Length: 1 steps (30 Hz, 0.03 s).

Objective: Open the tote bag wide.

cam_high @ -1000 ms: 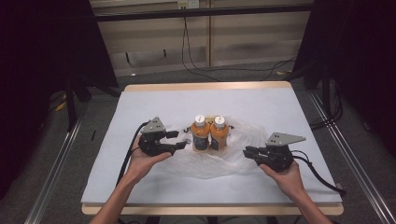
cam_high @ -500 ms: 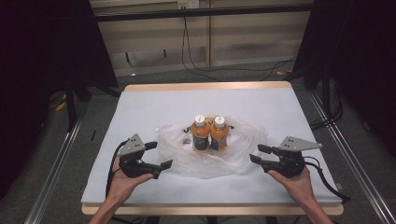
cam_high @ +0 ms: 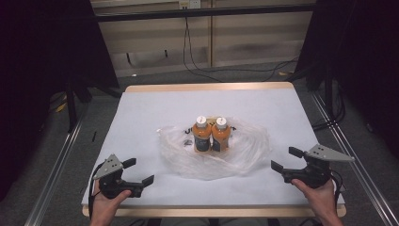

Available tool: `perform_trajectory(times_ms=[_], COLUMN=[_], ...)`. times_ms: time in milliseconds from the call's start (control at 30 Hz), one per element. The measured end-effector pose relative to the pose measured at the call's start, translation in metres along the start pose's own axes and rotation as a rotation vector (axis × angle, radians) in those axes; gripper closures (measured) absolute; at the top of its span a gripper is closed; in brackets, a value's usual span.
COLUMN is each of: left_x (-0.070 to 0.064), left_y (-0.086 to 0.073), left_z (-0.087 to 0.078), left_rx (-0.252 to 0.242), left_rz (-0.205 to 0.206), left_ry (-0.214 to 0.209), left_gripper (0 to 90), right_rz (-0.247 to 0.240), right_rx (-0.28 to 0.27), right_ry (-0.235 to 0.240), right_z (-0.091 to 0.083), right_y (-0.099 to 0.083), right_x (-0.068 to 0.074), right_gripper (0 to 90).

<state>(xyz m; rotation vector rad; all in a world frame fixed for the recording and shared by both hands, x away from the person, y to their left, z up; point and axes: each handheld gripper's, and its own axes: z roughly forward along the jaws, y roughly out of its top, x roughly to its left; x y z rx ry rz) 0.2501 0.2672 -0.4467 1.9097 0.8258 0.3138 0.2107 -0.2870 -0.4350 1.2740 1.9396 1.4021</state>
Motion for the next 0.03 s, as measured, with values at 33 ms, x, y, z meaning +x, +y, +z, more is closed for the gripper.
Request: perform_trajectory(times_ms=[33], left_x=[0.0000], left_y=[0.0000], left_z=[0.0000], left_rx=[0.000], left_rz=[0.000], left_ry=[0.000], left_gripper=[3.4], right_rz=[0.000], right_rx=[0.000], right_ry=[0.000], right_z=[0.0000], right_y=[0.0000], right_x=[0.0000], right_gripper=[9.1])
